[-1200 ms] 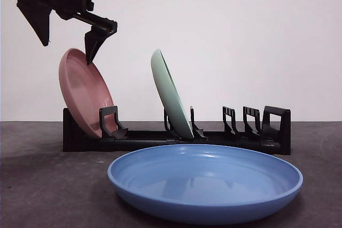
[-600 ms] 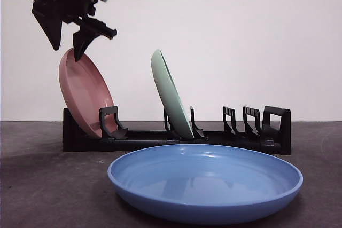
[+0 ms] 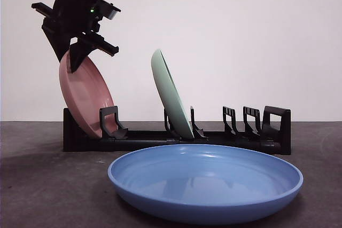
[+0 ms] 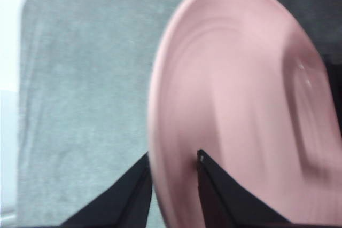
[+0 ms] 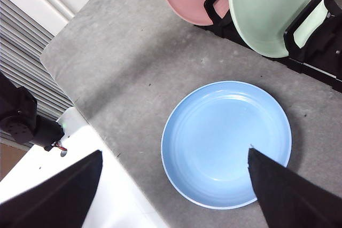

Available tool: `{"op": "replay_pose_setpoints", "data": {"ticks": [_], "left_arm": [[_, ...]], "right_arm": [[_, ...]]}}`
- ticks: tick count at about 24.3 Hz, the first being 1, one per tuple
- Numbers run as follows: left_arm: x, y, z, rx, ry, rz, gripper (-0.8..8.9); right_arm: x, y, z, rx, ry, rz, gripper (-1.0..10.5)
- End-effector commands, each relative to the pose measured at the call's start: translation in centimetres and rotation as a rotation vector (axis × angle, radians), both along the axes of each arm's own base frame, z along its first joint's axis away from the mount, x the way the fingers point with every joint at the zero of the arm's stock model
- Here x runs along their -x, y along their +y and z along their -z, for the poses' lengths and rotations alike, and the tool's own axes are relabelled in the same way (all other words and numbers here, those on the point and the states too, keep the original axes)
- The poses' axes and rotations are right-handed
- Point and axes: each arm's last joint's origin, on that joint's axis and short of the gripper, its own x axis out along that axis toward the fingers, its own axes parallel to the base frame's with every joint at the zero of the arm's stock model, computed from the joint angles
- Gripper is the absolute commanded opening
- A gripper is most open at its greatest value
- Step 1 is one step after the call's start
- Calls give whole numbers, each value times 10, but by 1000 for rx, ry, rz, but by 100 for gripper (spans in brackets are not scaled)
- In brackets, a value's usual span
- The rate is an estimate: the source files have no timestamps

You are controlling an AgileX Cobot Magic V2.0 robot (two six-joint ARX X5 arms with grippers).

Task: Place the plate

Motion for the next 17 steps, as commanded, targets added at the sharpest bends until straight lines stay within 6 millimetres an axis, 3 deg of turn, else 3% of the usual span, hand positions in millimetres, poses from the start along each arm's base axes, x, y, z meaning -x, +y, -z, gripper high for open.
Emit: {"op": "replay_pose_setpoints", "data": {"ticks": [1,6,17], "left_arm": [[-3,-6,-6,-12,-26,10,83],[-3,-9,-17,1,-55,18,14],[-1,-10,-49,25,-106,24,14]], "right_arm": [[-1,1,-2,-5,-14,-11,434],[-1,1,-2,-6,-14,-11,434],[-1,1,-2,-6,-17,-11,434]]}}
